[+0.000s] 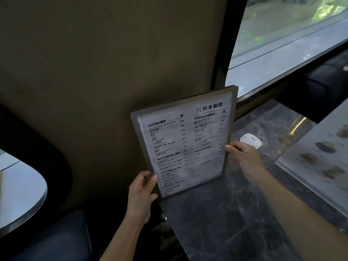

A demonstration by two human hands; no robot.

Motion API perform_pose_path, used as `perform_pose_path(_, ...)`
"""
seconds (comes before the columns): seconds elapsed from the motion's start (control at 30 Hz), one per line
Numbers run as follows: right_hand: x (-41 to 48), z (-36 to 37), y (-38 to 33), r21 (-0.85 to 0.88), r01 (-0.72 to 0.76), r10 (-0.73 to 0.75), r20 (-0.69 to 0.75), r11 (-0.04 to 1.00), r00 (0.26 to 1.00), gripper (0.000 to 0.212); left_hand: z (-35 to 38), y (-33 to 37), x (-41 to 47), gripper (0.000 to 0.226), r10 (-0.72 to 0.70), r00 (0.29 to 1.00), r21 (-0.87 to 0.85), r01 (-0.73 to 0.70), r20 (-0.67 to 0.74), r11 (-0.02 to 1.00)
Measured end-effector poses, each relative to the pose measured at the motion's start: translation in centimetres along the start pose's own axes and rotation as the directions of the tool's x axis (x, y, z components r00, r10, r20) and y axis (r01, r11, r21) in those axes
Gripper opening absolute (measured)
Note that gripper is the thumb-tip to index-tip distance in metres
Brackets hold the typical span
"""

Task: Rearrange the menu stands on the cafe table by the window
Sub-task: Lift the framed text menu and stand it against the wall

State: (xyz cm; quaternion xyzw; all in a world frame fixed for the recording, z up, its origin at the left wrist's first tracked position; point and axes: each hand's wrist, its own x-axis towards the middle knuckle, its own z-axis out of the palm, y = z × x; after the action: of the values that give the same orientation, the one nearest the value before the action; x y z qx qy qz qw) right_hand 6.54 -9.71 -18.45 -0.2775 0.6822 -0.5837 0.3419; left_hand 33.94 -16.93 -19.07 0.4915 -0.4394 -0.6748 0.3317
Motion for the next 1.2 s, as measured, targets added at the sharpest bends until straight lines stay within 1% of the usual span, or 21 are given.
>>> perform_pose_path(0.17,0.8,0.2,0.2,0.036,-0.042,0.043,-0.003,0.998,0.999,0.011,0.2,-0.2,0.3,0.014,0.015,1.0,-0.032,-0.015,0.002,0.999)
perform_pose_path(0.33,1.1,0.5,-0.2,0.031,-0.042,0.041,0.003,0.999,0.999,0.01,0.2,-0.5,0.7,0.023,0.006,1.0,-0.046,-0.006,-0.008,0.999)
perform_pose_path(0.47,1.1,0.4,0.2,0.0,-0.017,0.016,-0.008,1.0,1.0,0.008,0.5,-0.4,0.5,0.014,0.009,1.0,-0.056,-0.011,-0.03,0.998)
perform_pose_path(0.53,1.0,0.2,0.7,0.007,-0.03,0.03,0.004,1.0,1.0,0.006,0.4,-0.4,0.6,0.013,0.01,1.0,-0.047,-0.012,-0.029,0.999)
perform_pose_path(0.6,0.9,-0.1,1.7,0.012,-0.068,0.068,0.016,0.998,0.998,0.017,0.2,-0.5,0.7,0.018,0.008,1.0,-0.035,-0.008,-0.008,0.999)
perform_pose_path(0.7,0.7,-0.8,3.9,-0.07,-0.139,0.137,-0.027,0.988,0.99,0.041,-0.2,-0.9,1.1,0.018,-0.017,1.0,-0.027,0.017,0.022,0.999)
perform_pose_path(0.73,0.5,-1.0,4.5,-0.109,-0.154,0.153,-0.022,0.982,0.988,0.044,-0.4,-1.1,1.3,0.014,-0.021,0.999,-0.022,0.022,0.037,1.0)
perform_pose_path(0.8,0.0,-1.0,5.7,-0.203,-0.162,0.167,0.009,0.966,0.986,0.043,-0.8,-1.5,1.6,0.005,-0.004,0.998,0.0,0.004,0.057,1.0)
perform_pose_path(0.83,-0.2,-1.0,6.0,-0.237,-0.163,0.171,0.014,0.958,0.985,0.041,-1.0,-1.8,1.7,0.009,0.013,0.998,0.041,-0.015,0.054,0.999)
perform_pose_path(0.87,-0.4,-1.0,6.3,-0.265,-0.164,0.174,0.014,0.95,0.985,0.039,-1.2,-2.1,1.8,0.018,0.03,0.998,0.109,-0.036,0.052,0.993)
perform_pose_path(0.97,-1.1,-0.8,6.7,-0.344,-0.131,0.158,0.051,0.93,0.986,0.035,-1.6,-2.9,1.9,0.053,0.063,0.995,0.343,-0.087,0.081,0.935)
perform_pose_path(1.0,-1.3,-0.7,6.8,-0.345,-0.121,0.154,0.071,0.931,0.985,0.037,-1.6,-3.3,2.0,0.059,0.062,0.993,0.396,-0.098,0.101,0.913)
perform_pose_path(1.1,-2.1,-0.2,7.5,-0.277,-0.13,0.169,0.122,0.952,0.978,0.049,-1.3,-4.3,2.1,0.06,0.047,0.99,0.536,-0.11,0.131,0.837)
perform_pose_path(1.2,-2.4,-0.1,8.2,-0.275,-0.154,0.199,0.142,0.949,0.97,0.057,-0.6,-5.3,1.8,0.073,0.073,0.991,0.614,-0.125,0.109,0.779)
